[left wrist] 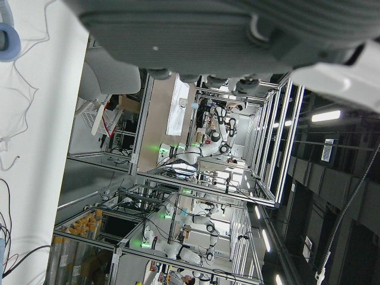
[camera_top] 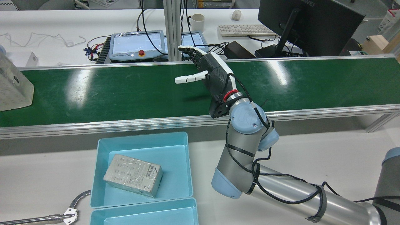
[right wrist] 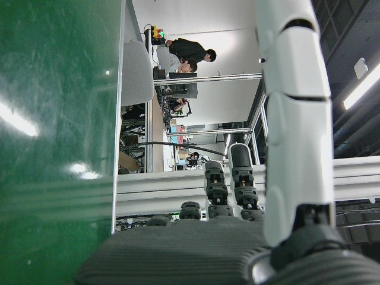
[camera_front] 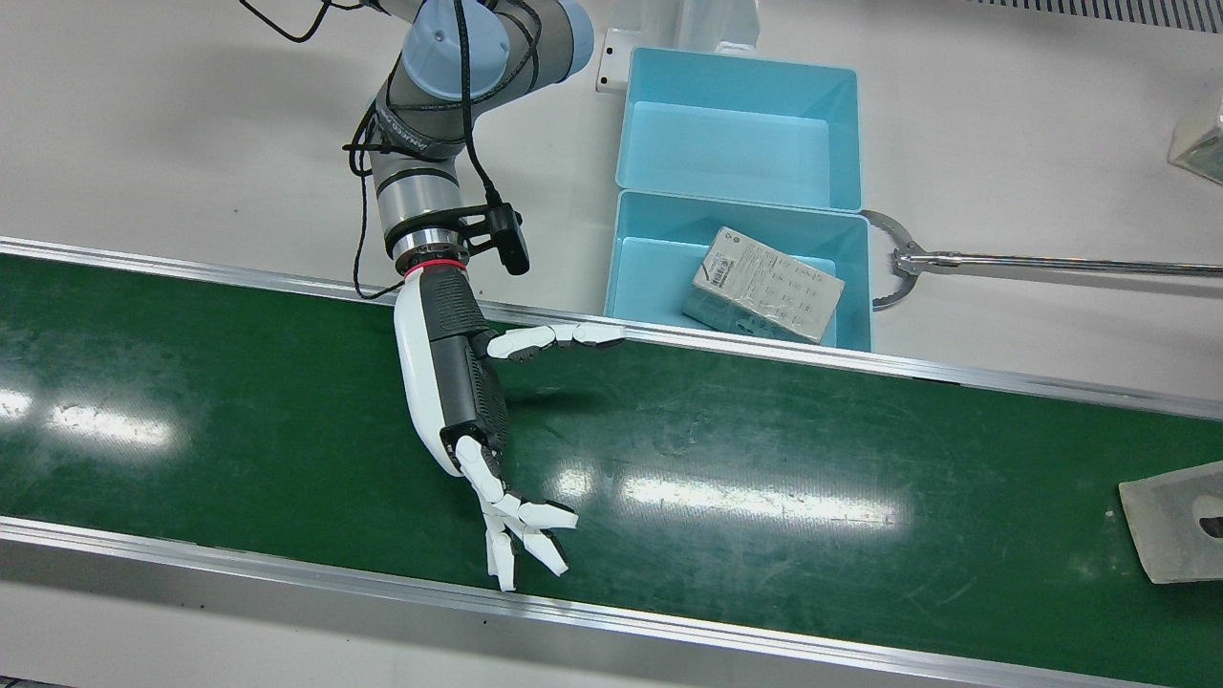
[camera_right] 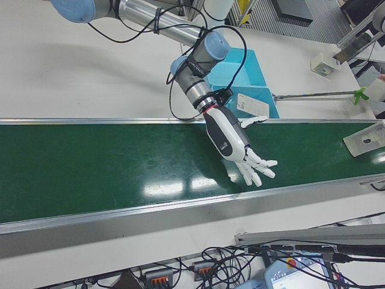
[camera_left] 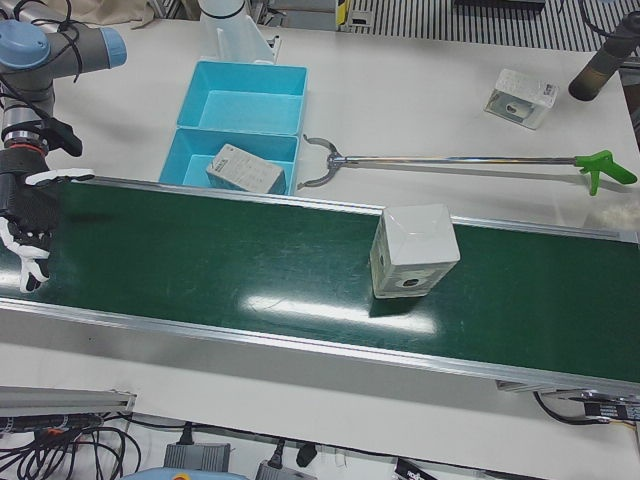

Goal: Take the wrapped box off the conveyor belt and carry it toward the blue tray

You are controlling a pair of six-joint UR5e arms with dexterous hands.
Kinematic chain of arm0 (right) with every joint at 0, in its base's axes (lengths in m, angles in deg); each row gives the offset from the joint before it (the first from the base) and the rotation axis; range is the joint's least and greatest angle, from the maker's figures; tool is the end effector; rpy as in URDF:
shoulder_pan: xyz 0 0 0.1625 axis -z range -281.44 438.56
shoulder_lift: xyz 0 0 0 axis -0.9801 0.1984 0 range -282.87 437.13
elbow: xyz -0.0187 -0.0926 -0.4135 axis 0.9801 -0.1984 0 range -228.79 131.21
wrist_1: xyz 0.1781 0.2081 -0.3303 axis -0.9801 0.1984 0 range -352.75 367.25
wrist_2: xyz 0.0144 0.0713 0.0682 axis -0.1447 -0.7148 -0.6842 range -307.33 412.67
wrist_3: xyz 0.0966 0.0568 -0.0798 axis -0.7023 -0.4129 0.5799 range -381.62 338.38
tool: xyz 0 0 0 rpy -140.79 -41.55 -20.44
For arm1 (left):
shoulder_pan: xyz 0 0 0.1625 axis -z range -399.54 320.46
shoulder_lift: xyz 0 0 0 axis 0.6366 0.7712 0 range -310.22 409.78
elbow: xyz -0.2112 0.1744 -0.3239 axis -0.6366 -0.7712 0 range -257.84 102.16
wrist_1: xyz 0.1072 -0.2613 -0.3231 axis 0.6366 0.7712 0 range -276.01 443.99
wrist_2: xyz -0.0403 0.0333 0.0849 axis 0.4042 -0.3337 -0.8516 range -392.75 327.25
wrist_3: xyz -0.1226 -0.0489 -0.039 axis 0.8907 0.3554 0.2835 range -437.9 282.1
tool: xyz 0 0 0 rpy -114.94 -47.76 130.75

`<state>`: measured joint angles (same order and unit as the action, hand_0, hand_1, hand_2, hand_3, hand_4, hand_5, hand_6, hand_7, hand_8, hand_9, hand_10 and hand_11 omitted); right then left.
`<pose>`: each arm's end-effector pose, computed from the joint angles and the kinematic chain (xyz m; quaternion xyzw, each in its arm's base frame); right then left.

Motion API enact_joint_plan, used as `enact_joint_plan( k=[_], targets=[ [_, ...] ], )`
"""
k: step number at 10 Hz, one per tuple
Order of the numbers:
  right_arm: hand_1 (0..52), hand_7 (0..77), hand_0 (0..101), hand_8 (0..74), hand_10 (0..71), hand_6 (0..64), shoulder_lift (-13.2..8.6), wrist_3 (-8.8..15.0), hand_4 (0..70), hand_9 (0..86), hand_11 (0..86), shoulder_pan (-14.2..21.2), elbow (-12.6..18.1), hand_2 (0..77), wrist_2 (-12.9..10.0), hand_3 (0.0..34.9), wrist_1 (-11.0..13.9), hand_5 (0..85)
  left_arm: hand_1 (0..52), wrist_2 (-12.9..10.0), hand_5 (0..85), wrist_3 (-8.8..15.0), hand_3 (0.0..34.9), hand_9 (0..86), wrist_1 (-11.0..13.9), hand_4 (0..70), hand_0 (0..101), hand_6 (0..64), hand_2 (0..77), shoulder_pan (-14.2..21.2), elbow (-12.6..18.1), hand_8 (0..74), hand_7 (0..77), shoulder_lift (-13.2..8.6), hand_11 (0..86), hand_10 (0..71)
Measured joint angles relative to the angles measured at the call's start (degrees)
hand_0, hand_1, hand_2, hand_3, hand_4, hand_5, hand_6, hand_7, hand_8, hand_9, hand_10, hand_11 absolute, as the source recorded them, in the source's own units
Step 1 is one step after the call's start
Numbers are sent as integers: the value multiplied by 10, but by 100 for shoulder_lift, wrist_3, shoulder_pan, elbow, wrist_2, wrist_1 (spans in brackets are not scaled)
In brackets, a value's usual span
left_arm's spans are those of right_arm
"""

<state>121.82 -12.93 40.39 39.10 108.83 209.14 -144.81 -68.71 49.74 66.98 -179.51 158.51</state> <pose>-0.4533 -0.6232 0.2329 -0.1378 -0.7950 0.5873 0.0645 -0.2512 -0.5603 0.4659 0.0967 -0.6779 0.7281 0.0321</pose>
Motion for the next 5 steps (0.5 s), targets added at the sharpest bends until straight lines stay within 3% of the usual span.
enact_joint_plan(
  k=[5],
  targets=[
    [164, 71, 496, 5, 0, 55, 95, -32, 115, 33, 11, -37, 29, 125, -8, 0, 0, 262, 0, 0, 11, 0, 0, 0, 0, 0, 0, 5, 5, 0, 0, 5, 0, 0, 5, 5]
  ],
)
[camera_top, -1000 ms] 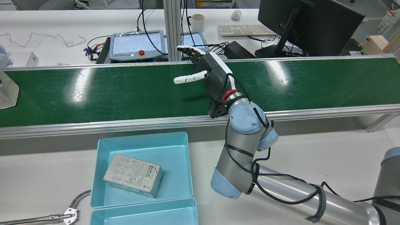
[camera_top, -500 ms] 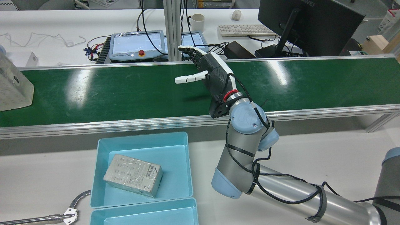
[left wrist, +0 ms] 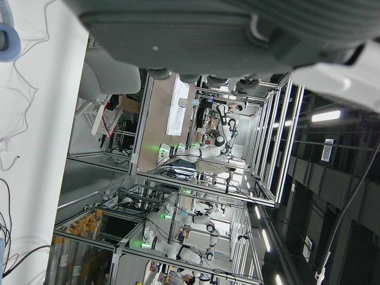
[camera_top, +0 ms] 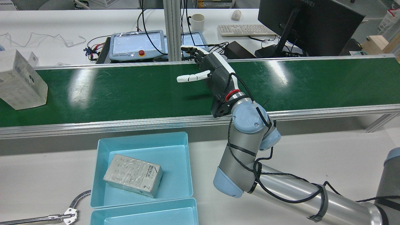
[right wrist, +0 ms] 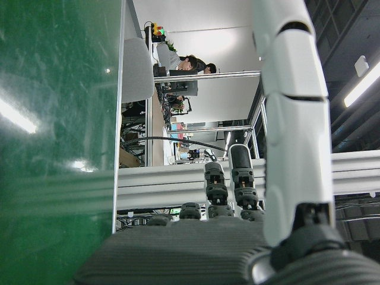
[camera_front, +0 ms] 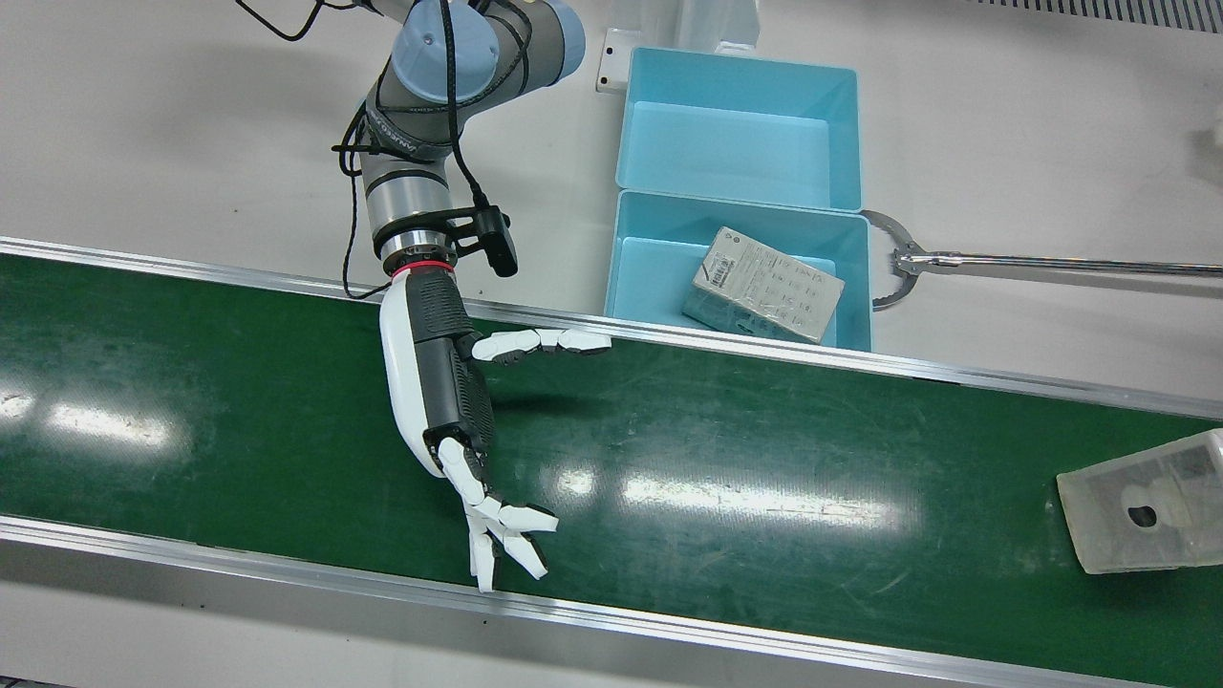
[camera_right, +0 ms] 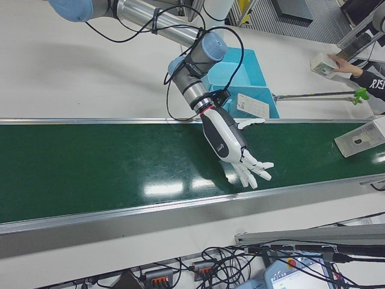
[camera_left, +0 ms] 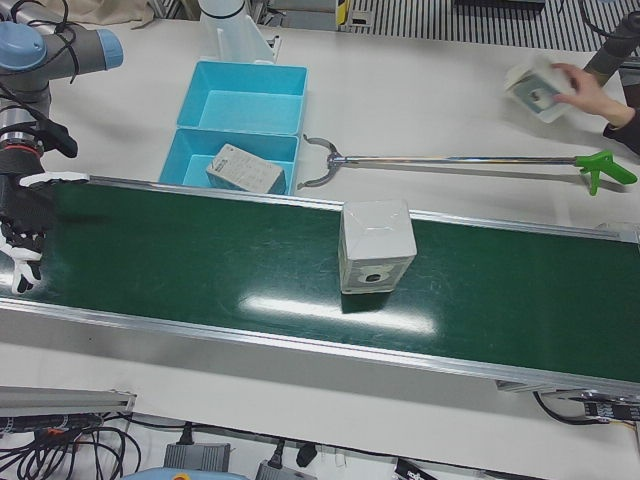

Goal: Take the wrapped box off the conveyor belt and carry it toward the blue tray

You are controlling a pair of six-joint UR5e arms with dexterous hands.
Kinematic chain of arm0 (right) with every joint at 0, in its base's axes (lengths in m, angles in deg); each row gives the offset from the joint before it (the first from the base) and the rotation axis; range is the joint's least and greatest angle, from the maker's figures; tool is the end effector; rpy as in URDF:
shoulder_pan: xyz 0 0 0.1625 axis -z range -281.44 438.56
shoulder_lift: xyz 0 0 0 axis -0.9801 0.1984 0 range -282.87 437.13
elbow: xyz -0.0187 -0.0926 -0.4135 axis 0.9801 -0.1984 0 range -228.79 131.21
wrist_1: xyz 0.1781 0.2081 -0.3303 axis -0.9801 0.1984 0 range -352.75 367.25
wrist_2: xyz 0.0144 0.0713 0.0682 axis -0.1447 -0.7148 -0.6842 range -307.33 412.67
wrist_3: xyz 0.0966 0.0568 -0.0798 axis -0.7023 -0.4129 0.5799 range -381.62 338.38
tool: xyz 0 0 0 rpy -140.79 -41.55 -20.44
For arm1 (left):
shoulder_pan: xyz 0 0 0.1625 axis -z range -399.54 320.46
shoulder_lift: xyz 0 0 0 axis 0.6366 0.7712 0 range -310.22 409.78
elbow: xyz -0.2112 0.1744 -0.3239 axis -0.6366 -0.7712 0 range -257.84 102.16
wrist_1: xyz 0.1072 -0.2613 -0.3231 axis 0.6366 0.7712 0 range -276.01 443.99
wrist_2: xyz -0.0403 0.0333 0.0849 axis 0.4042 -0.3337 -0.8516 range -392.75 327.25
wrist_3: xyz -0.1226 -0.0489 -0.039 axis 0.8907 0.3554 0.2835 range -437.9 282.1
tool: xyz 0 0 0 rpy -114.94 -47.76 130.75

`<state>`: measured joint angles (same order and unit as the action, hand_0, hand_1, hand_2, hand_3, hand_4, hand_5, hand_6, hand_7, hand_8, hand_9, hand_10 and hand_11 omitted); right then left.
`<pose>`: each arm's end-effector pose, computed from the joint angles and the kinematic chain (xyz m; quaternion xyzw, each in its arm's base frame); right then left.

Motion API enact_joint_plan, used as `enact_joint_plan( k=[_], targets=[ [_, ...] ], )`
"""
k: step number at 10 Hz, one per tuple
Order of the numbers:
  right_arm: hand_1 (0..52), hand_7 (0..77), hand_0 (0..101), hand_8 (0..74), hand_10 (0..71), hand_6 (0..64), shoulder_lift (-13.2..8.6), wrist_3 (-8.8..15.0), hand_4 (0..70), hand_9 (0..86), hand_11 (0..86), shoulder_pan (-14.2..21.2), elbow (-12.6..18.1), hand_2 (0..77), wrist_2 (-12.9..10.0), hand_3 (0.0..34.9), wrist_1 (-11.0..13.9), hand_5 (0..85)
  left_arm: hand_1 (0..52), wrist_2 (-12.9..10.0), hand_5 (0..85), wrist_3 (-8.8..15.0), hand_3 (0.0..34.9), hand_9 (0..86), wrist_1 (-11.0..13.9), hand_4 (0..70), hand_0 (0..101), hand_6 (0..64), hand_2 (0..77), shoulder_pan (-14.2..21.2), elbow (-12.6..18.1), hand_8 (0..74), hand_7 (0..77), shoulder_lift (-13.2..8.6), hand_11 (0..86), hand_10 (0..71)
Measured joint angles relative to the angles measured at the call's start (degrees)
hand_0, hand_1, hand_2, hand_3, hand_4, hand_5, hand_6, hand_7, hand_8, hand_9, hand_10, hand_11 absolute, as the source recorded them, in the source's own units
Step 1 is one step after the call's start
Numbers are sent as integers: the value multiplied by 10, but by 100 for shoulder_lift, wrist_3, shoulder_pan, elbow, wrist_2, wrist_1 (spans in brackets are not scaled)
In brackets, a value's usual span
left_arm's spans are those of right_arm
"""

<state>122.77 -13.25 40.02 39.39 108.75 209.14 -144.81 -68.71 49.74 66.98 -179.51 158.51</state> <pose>-0.4472 -0.6247 0.2430 -0.1346 -0.7926 0.5913 0.0635 -0.2512 -0.5603 0.4659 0.0967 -0.6779 0.7281 0.0321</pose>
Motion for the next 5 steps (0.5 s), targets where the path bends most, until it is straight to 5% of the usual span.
enact_joint_plan(
  k=[5],
  targets=[
    [169, 71, 497, 11, 0, 55, 24, -8, 115, 33, 11, -63, 152, 125, 0, 0, 6, 262, 0, 0, 11, 0, 0, 0, 0, 0, 0, 5, 5, 0, 0, 5, 0, 0, 5, 5]
  ],
)
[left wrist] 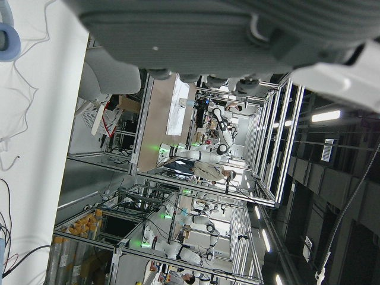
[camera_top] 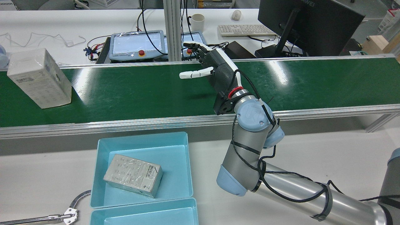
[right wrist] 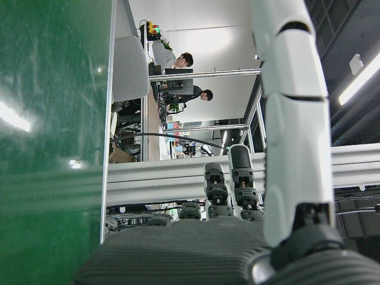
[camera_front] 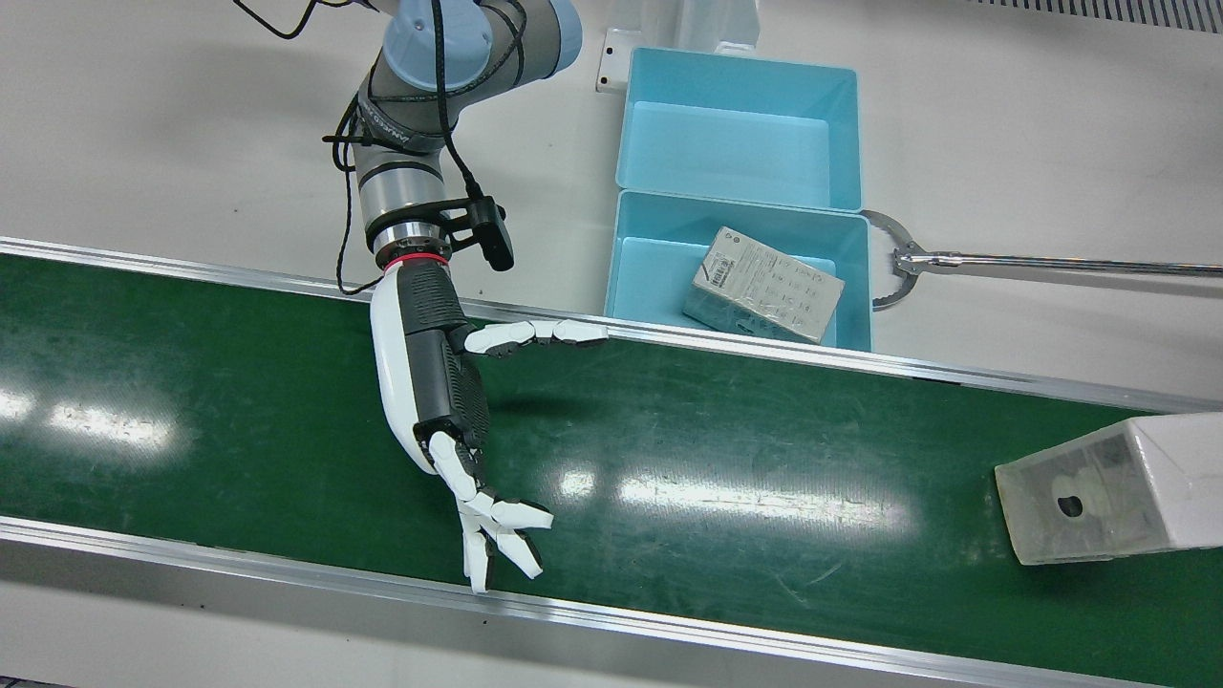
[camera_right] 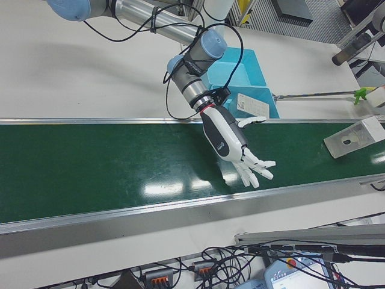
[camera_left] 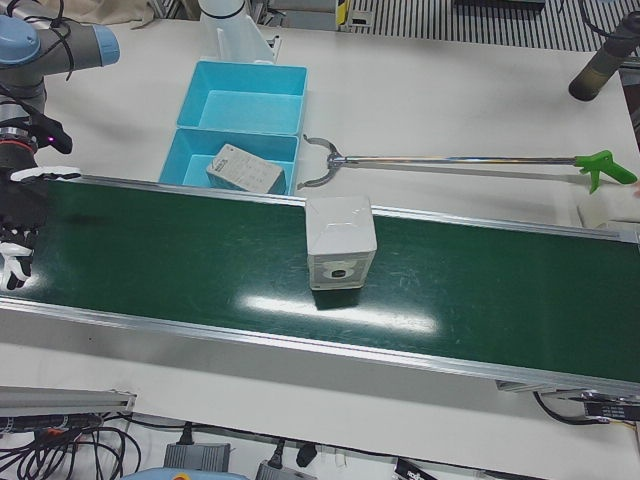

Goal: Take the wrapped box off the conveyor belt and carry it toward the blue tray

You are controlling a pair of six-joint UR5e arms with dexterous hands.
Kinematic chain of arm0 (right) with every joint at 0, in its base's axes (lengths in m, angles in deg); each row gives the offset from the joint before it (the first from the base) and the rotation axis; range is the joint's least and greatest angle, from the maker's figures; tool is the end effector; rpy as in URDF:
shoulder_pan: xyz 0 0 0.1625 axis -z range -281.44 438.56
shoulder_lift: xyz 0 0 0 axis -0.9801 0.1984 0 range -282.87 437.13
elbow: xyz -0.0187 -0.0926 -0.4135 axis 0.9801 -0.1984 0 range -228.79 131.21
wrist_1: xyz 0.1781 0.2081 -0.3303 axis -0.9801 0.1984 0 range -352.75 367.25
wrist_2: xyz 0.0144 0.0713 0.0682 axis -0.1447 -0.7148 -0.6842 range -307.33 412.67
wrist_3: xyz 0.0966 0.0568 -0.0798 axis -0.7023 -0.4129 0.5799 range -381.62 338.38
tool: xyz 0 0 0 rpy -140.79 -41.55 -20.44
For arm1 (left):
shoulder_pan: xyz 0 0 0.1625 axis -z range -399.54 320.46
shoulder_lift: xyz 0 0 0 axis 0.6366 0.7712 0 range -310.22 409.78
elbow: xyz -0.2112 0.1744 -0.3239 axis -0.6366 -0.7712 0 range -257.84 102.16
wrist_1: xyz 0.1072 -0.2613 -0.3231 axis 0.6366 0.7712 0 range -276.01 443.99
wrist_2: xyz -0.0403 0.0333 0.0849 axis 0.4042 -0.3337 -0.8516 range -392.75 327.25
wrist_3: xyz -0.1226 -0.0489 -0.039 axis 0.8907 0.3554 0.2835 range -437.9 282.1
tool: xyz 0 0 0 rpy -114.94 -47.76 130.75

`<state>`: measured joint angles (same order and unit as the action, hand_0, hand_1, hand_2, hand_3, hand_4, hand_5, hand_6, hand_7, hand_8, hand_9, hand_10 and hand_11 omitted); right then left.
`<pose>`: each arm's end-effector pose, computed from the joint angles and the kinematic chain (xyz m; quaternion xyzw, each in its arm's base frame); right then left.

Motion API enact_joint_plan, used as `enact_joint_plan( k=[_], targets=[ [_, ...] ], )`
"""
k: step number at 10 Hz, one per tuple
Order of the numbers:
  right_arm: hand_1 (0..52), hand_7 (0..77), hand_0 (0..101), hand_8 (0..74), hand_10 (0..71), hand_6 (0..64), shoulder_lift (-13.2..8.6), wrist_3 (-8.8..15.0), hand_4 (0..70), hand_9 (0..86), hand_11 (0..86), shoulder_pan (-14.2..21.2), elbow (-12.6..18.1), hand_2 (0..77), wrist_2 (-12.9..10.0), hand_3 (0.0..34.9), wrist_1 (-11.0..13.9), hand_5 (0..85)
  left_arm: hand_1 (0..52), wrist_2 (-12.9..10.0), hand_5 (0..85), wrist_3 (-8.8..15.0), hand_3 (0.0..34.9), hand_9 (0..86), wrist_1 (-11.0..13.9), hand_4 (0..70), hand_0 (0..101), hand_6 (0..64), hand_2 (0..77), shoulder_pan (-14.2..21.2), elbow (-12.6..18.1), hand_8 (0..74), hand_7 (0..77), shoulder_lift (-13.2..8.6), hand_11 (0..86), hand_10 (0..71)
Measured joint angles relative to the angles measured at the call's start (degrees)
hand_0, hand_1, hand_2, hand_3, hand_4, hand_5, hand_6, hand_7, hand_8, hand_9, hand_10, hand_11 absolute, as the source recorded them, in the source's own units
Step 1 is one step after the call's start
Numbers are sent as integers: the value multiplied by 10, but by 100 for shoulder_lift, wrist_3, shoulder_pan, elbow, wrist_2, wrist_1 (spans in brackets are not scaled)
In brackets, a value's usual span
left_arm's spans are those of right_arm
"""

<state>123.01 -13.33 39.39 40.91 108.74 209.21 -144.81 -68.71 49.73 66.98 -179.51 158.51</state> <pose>-0.4353 -0.6256 0.2346 -0.1351 -0.7976 0.5853 0.0541 -0.2512 -0.5603 0.4659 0.0967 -0.6778 0.7281 0.0322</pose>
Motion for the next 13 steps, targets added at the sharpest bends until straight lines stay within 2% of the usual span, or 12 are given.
enact_joint_plan(
  k=[13],
  targets=[
    [169, 71, 496, 11, 0, 49, 9, 13, 125, 33, 11, -12, -14, 131, 0, 1, 2, 273, 0, 0, 11, 0, 0, 0, 0, 0, 0, 5, 5, 0, 0, 5, 5, 0, 5, 5]
  ],
)
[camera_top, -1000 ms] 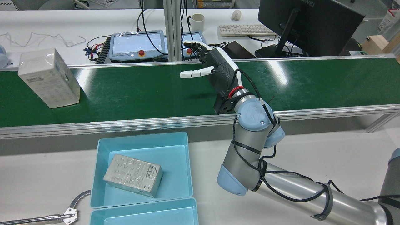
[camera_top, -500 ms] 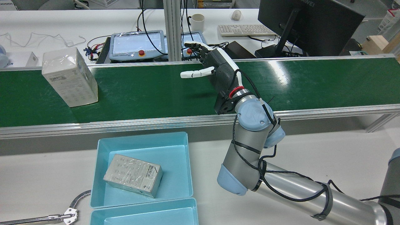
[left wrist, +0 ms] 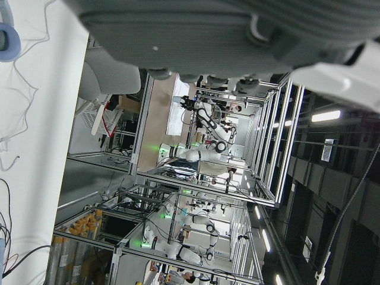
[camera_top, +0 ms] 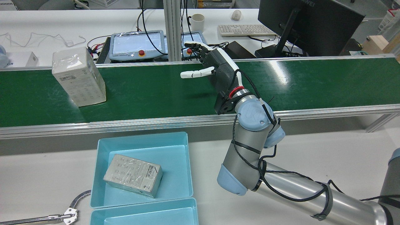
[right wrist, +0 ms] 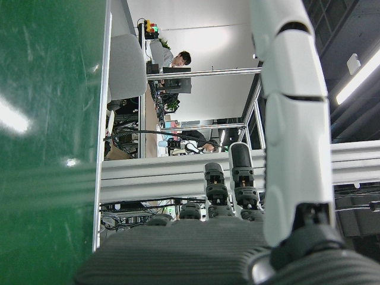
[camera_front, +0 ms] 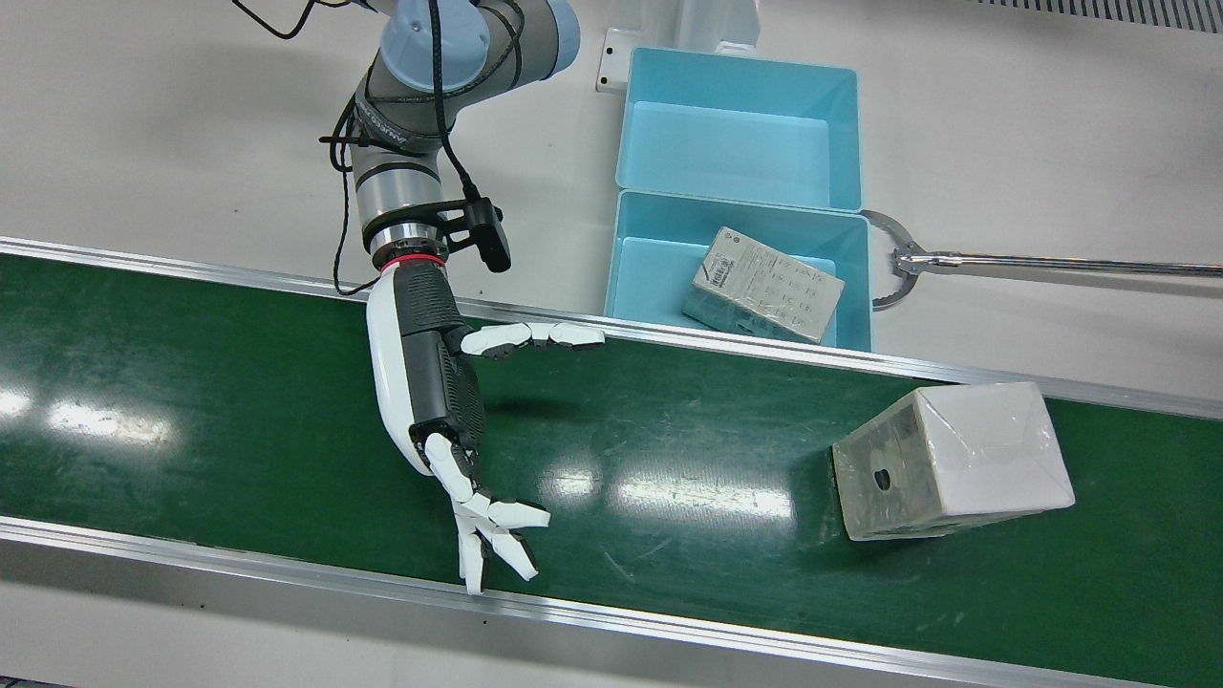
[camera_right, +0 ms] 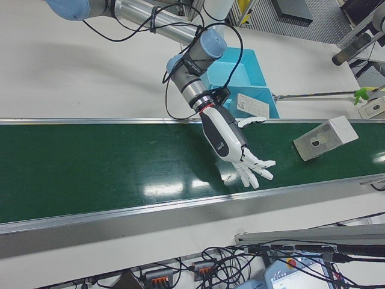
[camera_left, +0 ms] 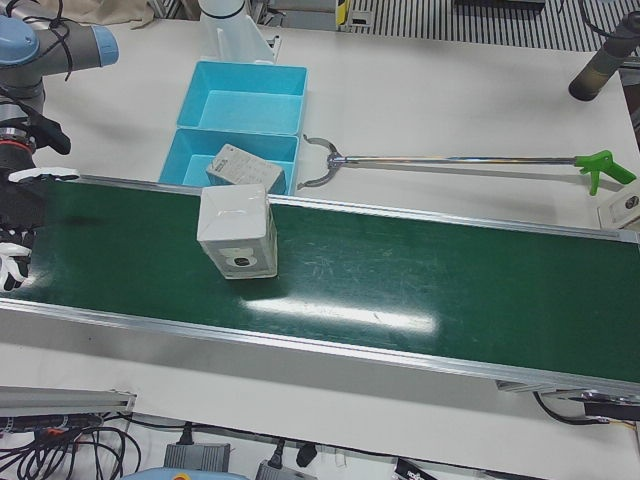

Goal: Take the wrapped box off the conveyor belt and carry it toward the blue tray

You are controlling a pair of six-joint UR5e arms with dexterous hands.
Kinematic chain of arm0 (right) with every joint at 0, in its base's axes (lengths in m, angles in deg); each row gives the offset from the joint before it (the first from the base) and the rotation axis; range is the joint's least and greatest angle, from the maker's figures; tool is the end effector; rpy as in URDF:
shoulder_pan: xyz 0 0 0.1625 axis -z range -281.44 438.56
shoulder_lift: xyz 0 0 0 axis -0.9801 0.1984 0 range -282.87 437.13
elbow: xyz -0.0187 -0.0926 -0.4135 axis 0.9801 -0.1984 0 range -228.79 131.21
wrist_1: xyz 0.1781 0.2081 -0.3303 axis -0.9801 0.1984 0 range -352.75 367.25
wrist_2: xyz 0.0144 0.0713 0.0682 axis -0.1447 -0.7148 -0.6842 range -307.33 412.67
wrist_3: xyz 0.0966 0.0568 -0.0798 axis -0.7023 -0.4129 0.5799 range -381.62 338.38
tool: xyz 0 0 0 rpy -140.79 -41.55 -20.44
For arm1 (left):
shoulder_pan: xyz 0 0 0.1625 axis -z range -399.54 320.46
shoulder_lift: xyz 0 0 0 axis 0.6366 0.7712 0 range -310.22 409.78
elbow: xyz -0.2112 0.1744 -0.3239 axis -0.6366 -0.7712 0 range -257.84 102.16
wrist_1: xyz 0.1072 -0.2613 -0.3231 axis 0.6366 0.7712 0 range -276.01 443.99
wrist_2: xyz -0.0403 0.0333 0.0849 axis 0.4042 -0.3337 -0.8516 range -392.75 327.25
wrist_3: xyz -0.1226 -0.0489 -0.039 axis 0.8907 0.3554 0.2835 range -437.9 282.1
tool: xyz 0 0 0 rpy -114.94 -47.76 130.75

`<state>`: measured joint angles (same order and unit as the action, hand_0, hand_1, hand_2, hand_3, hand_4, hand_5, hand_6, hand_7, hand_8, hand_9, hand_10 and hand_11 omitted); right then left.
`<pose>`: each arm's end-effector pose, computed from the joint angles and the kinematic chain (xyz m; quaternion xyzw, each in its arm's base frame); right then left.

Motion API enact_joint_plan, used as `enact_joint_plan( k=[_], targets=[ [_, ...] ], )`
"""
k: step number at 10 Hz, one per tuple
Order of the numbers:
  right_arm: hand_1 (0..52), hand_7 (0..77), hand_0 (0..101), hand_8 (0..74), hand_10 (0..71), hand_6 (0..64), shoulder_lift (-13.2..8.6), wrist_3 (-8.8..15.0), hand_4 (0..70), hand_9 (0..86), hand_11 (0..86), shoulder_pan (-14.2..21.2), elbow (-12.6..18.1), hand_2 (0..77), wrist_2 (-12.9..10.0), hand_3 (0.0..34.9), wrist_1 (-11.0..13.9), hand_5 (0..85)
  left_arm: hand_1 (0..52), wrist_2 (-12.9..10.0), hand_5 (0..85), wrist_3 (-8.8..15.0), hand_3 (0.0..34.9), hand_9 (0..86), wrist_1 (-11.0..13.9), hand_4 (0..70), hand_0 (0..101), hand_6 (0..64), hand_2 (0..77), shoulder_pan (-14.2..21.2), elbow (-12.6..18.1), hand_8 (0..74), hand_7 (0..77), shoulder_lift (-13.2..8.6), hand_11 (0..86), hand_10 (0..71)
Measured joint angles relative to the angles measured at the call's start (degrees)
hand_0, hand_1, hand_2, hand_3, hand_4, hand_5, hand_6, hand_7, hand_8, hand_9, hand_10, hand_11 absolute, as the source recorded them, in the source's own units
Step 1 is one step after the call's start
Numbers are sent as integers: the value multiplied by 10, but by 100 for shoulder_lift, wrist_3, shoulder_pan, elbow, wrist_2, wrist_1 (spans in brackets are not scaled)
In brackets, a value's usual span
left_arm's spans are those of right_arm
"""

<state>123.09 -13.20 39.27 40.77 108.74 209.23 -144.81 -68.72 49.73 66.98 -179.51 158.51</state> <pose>-0.4343 -0.6268 0.2367 -0.1325 -0.7971 0.5866 0.0553 -0.2512 -0.5603 0.4659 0.0966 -0.6778 0.7281 0.0321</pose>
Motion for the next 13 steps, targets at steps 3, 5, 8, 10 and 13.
enact_joint_plan(
  k=[3, 5, 8, 10, 13],
  targets=[
    [169, 71, 496, 11, 0, 49, 0, 5, 125, 33, 11, 2, -10, 131, 0, 0, 0, 273, 0, 0, 11, 0, 0, 0, 0, 0, 0, 5, 5, 0, 0, 5, 0, 0, 5, 5],
    [169, 71, 496, 11, 0, 55, 0, 9, 125, 33, 11, 15, -21, 131, 0, 0, 0, 273, 0, 0, 11, 0, 0, 5, 0, 0, 0, 5, 11, 0, 0, 5, 5, 0, 5, 5],
    [169, 71, 497, 11, 0, 49, 0, 21, 125, 33, 11, 69, -44, 131, -5, 0, -5, 273, 0, 0, 11, 0, 0, 0, 0, 0, 0, 5, 5, 0, 0, 5, 5, 0, 5, 5],
    [169, 71, 496, 5, 0, 49, -1, 32, 125, 33, 11, 104, -71, 131, -8, 1, -8, 273, 0, 0, 11, 0, 0, 0, 0, 0, 0, 5, 5, 0, 0, 5, 0, 0, 5, 5],
    [169, 71, 496, 5, 0, 49, -7, 39, 125, 33, 11, 120, -105, 131, -9, 0, -9, 273, 0, 0, 11, 0, 0, 0, 0, 0, 0, 5, 5, 0, 0, 5, 5, 0, 5, 5]
  ],
)
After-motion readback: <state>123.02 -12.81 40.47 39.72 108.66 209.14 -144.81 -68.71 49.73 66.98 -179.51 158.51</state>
